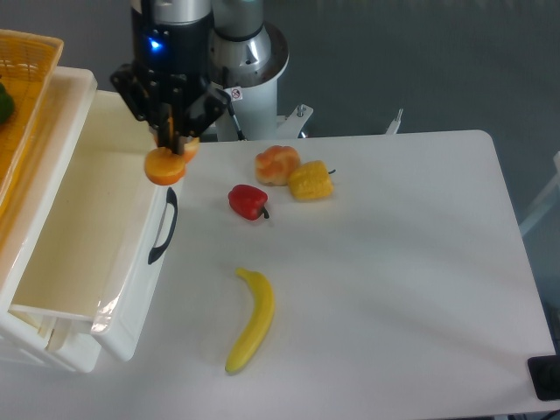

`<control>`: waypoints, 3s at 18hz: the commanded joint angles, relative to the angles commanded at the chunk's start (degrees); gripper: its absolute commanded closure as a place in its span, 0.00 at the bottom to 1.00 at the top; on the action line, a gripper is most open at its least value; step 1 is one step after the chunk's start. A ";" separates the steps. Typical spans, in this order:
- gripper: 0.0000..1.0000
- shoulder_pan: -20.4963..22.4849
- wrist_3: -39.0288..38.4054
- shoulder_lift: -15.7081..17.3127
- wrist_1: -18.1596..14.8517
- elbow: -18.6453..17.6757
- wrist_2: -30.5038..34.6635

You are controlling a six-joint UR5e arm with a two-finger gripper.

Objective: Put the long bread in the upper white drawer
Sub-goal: 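Carry the bread over the open white drawer, then lower the bread into the drawer and open the gripper, then raise the open gripper and withdraw it from the drawer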

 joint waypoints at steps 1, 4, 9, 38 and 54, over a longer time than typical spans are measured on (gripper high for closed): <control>1.00 -0.35 0.08 -0.44 0.09 0.00 0.00; 1.00 -1.66 0.35 -1.93 1.49 -0.35 0.44; 0.96 -4.30 0.61 -4.39 6.41 -0.88 0.61; 0.00 -3.70 2.37 -4.92 11.60 -6.23 4.83; 0.00 19.59 40.22 -9.04 13.45 -14.77 11.67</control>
